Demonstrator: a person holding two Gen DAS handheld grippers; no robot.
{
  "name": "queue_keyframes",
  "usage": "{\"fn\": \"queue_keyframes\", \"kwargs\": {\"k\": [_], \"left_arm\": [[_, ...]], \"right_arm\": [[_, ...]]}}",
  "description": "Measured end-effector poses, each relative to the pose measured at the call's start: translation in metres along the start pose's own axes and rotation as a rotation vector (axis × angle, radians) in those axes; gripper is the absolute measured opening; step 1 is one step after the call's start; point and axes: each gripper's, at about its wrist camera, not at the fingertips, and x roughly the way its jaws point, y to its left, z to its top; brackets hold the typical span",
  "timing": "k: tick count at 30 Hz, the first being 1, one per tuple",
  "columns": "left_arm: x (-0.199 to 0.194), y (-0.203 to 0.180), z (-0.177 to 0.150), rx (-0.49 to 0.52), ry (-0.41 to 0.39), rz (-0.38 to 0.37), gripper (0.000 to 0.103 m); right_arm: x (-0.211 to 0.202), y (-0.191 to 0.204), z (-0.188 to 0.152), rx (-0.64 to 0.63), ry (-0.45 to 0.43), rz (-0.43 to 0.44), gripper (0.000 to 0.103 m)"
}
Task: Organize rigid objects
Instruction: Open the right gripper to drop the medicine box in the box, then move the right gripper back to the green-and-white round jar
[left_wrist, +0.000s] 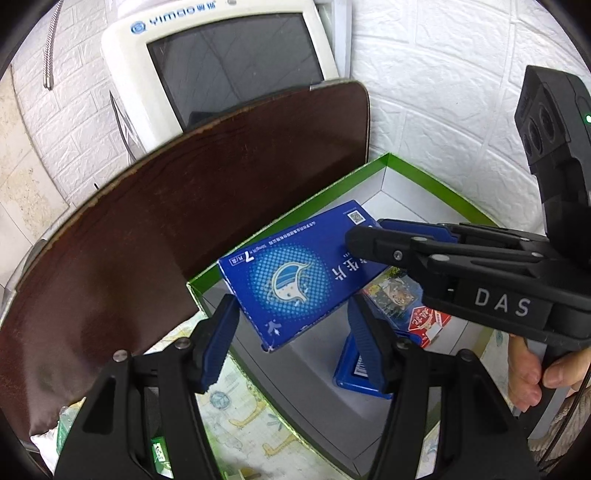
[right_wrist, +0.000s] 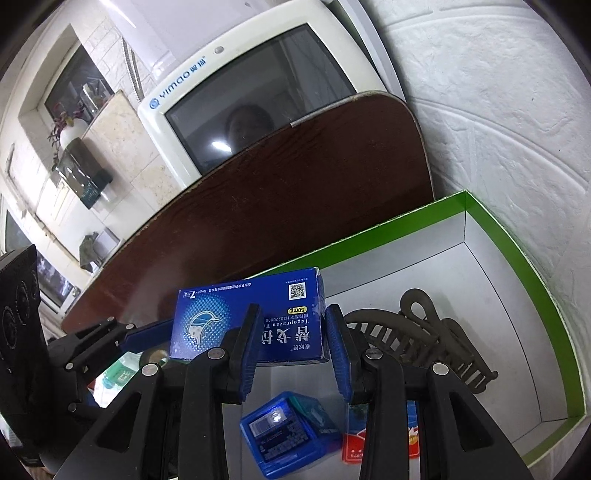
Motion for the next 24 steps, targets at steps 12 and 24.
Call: {"fn": "queue_keyframes", "kwargs": {"k": [12,24], "left_arm": [[0.002,-0.002,-0.020,-0.037,0.017,0.042,0.062],[-0.053,0.065,-0.064,-0.195,-0.015,0.152,0.062]], "right_arm": [[0.011,-0.015,-0.017,0.010,0.056,-0.105,0.037],[-0.011,0.031,-0.024,-0.056,0.045,-0.049,0.037]]}}
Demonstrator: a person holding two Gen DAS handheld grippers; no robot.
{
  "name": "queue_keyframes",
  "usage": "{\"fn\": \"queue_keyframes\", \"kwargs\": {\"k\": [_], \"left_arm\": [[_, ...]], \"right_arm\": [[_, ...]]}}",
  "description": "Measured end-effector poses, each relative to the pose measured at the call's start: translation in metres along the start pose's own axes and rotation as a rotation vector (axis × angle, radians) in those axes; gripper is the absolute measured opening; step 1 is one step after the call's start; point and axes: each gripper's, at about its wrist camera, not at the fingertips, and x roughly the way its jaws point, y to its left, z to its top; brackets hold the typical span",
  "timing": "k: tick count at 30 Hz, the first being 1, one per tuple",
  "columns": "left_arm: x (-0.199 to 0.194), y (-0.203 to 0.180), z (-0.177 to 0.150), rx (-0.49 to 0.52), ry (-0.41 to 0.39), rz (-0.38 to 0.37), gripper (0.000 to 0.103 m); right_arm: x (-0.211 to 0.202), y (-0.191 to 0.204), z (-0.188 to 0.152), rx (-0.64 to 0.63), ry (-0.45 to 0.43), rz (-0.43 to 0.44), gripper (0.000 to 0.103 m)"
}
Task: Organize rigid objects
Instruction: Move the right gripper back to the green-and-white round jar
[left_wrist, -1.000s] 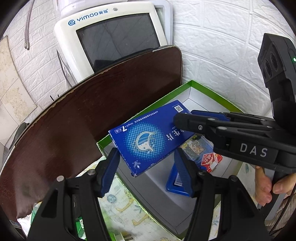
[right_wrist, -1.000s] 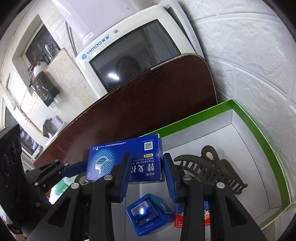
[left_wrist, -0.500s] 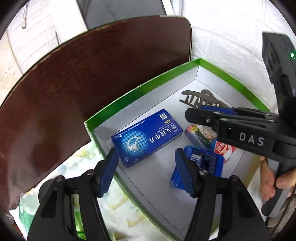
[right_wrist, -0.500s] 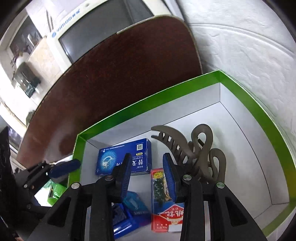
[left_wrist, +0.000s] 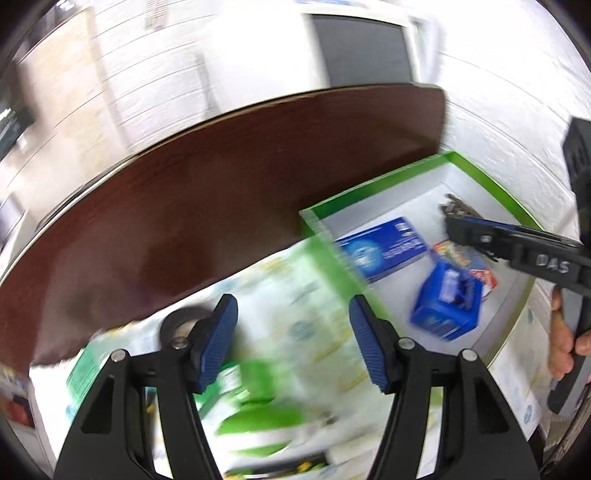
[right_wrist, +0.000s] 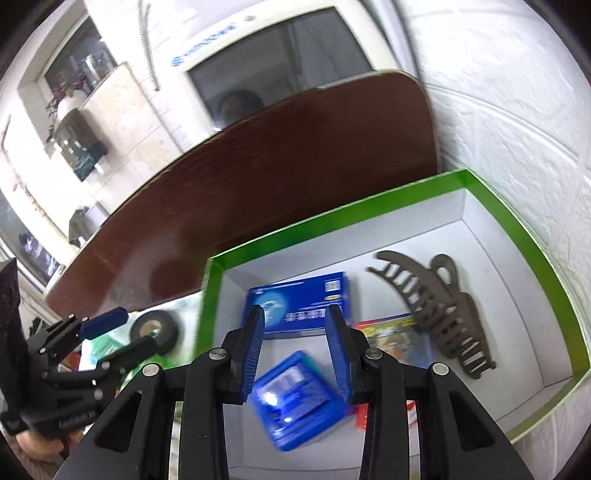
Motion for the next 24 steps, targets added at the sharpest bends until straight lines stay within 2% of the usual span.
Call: {"fn": "queue_keyframes", "kwargs": {"k": [5,11,17,24], "left_arm": [[-0.015,0.045,-0.025,-0.110,-0.006,0.039,0.062],[-0.026,0.078,-0.055,-0.198,0.000,0.014,0.062],[-0.027,0.081,-0.086,-0.173,0.034,-0.049,0.066],[-0.008,0.066,-0.105,-0.194,0.084,-0.128,0.071]], "right_arm": [[-0.001,0.037,-0.010,-0.058,0.007,0.042,0.037],[0.008,0.079,-0.025,-0.128,0.064,0.105,0.037],[0.025,0.113,-0.056,-0.171,0.173,0.183,0.037],[0.035,0.139,-0.059,-0.190,0.186,0.128,0.037]]}}
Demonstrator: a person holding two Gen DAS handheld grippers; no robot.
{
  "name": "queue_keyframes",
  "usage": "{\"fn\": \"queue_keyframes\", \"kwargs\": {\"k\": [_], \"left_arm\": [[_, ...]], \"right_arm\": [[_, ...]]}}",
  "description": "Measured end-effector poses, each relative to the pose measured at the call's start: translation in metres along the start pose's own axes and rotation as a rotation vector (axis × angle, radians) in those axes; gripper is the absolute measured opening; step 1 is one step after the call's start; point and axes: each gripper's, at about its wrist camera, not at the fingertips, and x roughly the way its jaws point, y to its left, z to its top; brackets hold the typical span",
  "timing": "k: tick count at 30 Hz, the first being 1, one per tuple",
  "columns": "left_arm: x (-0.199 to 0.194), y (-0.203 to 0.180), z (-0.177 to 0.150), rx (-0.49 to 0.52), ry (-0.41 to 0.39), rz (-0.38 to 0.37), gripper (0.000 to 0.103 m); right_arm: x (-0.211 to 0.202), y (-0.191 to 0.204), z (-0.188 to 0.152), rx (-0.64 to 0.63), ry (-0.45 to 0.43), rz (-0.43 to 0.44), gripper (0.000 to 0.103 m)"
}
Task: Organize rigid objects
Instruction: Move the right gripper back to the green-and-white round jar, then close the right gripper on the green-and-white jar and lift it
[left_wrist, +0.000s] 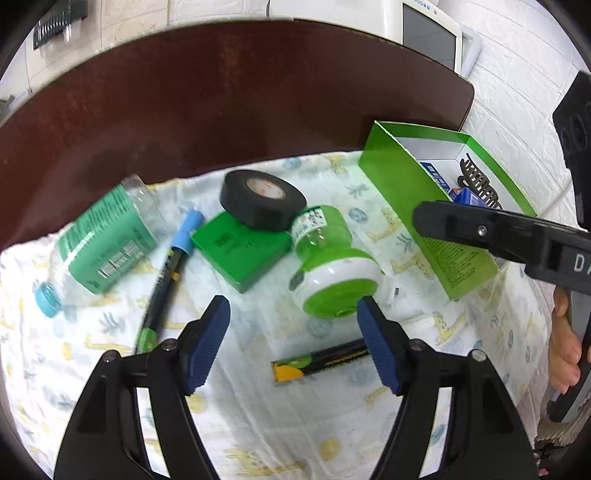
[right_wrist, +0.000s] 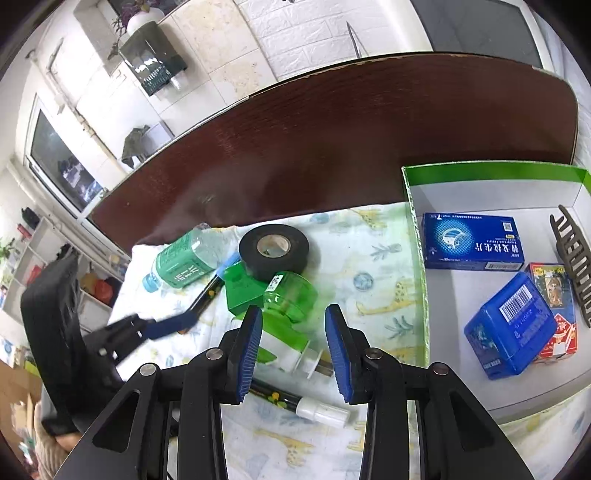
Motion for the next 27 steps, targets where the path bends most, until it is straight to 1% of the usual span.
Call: {"fn": "queue_keyframes", "kwargs": {"k": [3,5,7,9,11,12,14,16,20,21,24,25,26,27], "left_arm": [[0.007,-0.009,-0.002,-0.003,0.011,-0.043,0.071],[0.012,-0.015,-0.001,-0.002,0.020,-0.060,0.073],[0.018,-0.023,0.002,-0.018,0.026,-0.050,0.080],[0.027,-0.029,0.005,-0.045,0.036,-0.043,0.081],[0.037,-0.031,0.008,-0.073,0.044,-0.024,0.081],[0.042,-0.031,0.009,-0.086,0.052,-0.011,0.083],[0.043,-0.027,0.008,-0.110,0.045,-0.032,0.083],[0.040,-0.022,0.006,-0.103,0.049,-0.042,0.081],[0.025,-0.013,-0.001,-0.036,0.048,0.018,0.080],[0.021,-0.008,-0.003,-0.026,0.051,0.032,0.082],[0.011,0.015,-0.006,-0.063,0.052,0.049,0.082],[0.009,0.023,-0.006,-0.083,0.049,0.046,0.082],[0.007,0.029,-0.007,-0.101,0.043,0.051,0.082],[0.006,0.033,-0.008,-0.117,0.038,0.064,0.082]], "right_arm": [[0.001,0.001,-0.002,-0.010,0.004,-0.014,0.037],[0.000,-0.004,-0.005,0.009,0.008,-0.016,0.037],[0.000,-0.008,-0.006,0.024,0.007,-0.029,0.037],[-0.001,-0.012,-0.005,0.036,0.005,-0.039,0.037],[-0.002,-0.015,-0.005,0.042,0.001,-0.043,0.037],[-0.003,-0.016,-0.006,0.042,0.001,-0.042,0.037],[-0.002,-0.017,-0.007,0.040,0.006,-0.042,0.037],[-0.002,-0.019,-0.008,0.036,0.012,-0.041,0.037],[0.002,-0.020,-0.006,0.026,0.019,-0.024,0.037],[0.004,-0.019,-0.006,0.021,0.021,-0.013,0.037],[0.014,-0.013,-0.004,0.001,0.034,0.010,0.037],[0.018,-0.010,-0.002,-0.006,0.039,0.018,0.041],[0.022,-0.007,-0.001,-0.008,0.042,0.025,0.052],[0.025,-0.005,0.000,-0.008,0.042,0.031,0.057]]}}
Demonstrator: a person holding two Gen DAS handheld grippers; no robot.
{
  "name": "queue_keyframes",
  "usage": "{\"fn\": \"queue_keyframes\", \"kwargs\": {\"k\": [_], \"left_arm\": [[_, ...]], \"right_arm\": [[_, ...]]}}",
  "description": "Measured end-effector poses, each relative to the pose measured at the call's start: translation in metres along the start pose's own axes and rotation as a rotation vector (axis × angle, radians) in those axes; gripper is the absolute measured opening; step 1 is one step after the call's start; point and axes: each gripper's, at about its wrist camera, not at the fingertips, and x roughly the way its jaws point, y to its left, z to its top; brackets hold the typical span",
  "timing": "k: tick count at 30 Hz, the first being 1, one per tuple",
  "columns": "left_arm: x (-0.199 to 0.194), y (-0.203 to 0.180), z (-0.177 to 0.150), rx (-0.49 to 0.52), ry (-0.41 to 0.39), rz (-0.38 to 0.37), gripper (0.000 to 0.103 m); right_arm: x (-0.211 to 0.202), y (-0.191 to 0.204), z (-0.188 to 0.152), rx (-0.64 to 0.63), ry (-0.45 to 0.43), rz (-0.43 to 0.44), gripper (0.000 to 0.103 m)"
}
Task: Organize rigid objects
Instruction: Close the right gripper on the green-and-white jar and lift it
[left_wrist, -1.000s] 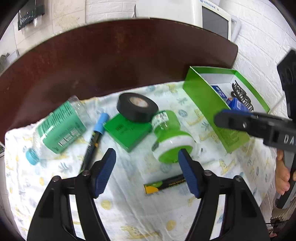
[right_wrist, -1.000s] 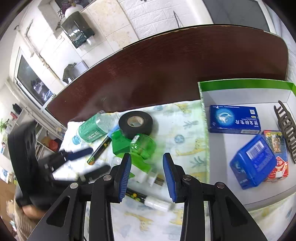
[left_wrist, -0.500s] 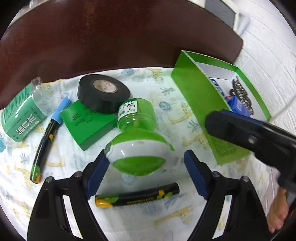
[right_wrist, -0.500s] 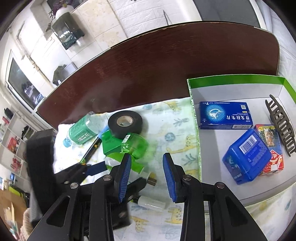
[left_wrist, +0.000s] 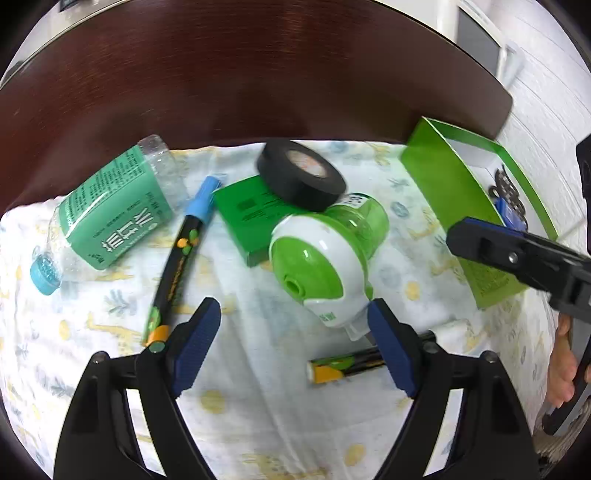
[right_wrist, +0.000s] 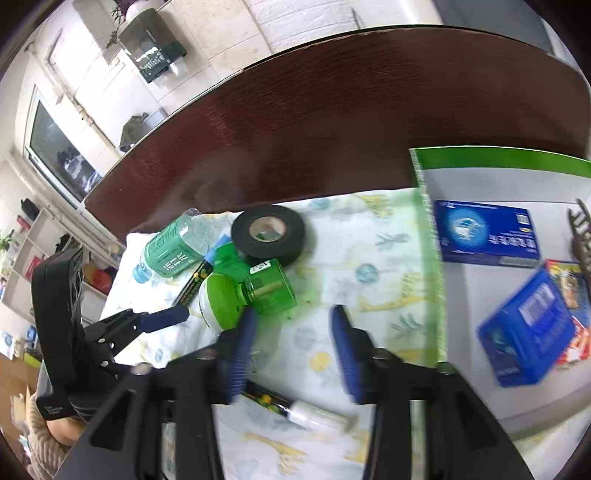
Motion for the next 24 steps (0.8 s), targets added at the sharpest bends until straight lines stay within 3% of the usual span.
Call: {"fn": "queue_keyframes", "kwargs": {"k": [1,5,10,15,18,20,24], "left_arm": [[-0.001,0.002,-0.001,-0.005,-0.004,0.009,0.082],[-0.001,0.000,-0.001,0.011,-0.013,-0.003,0.077],[0.007,-0.009,0.005,0.034,-0.017,-0.079,0.058],[0.016,-0.010,0.007,0.020,0.000,-0.067,0.052],[0.016,-0.008,0.009,0.013,-0.005,-0.080,0.051],[0.017,-0.011,0.009,0.036,-0.007,-0.071,0.050],[0.017,-0.015,0.010,0.058,0.002,-0.054,0.050]], "right_arm": [[0.003,0.003,0.001,-0.004,-0.003,0.008,0.061],[0.015,0.014,0.004,-0.029,0.017,0.006,0.062],[0.034,0.019,0.013,-0.026,0.037,0.011,0.062],[0.053,0.015,0.017,-0.019,0.074,0.019,0.062],[0.062,0.012,0.018,-0.027,0.107,0.015,0.052],[0.062,0.010,0.019,-0.014,0.101,0.059,0.039],[0.057,0.017,0.018,-0.052,0.095,0.041,0.039]]}}
